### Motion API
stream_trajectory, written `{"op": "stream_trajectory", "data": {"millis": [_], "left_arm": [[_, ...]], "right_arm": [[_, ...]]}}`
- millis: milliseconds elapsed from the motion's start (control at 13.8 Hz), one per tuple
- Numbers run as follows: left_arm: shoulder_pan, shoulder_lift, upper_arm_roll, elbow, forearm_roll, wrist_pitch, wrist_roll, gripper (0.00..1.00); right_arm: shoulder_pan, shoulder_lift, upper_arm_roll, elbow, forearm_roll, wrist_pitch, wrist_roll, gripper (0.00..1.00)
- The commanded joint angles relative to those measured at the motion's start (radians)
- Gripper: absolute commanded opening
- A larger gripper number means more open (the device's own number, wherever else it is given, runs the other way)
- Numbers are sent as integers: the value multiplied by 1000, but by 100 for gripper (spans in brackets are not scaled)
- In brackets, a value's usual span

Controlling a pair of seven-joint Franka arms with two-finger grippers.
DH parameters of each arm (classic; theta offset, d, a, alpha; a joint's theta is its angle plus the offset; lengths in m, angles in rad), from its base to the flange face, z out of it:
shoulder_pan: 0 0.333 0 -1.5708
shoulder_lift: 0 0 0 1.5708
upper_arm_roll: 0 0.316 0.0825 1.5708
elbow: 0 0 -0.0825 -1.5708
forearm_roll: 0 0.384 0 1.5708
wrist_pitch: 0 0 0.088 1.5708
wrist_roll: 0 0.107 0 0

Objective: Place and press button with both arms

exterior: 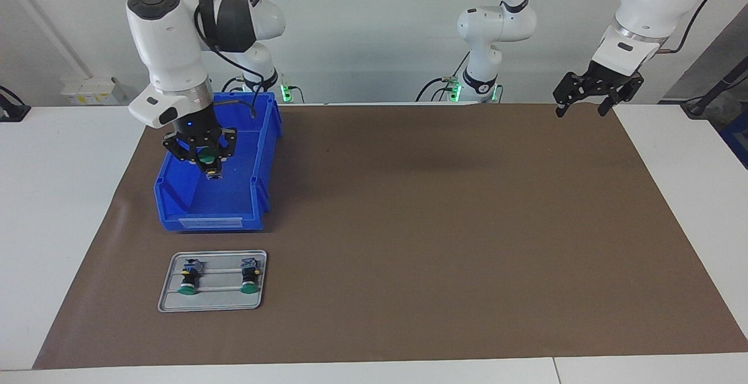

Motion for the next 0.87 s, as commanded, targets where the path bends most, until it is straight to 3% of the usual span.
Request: {"op": "stream_trajectory", "data": {"millis": [0,145,289,795], "left_arm": [[10,-14,-9,-18,9,0,-1,100],[10,-14,-9,-18,9,0,-1,100],[10,-14,-8,-18,9,0,-1,100],[10,-14,-8,-18,9,0,-1,100]], "right_arm": [[-53,-70,14,-191,19,137,-34,0],[-87,-74,12,-306,62,264,-37,0],[-99,-88,11,-385,148,314,-81,0],[-118,-64,9,-586,154,553,-149,0]]}}
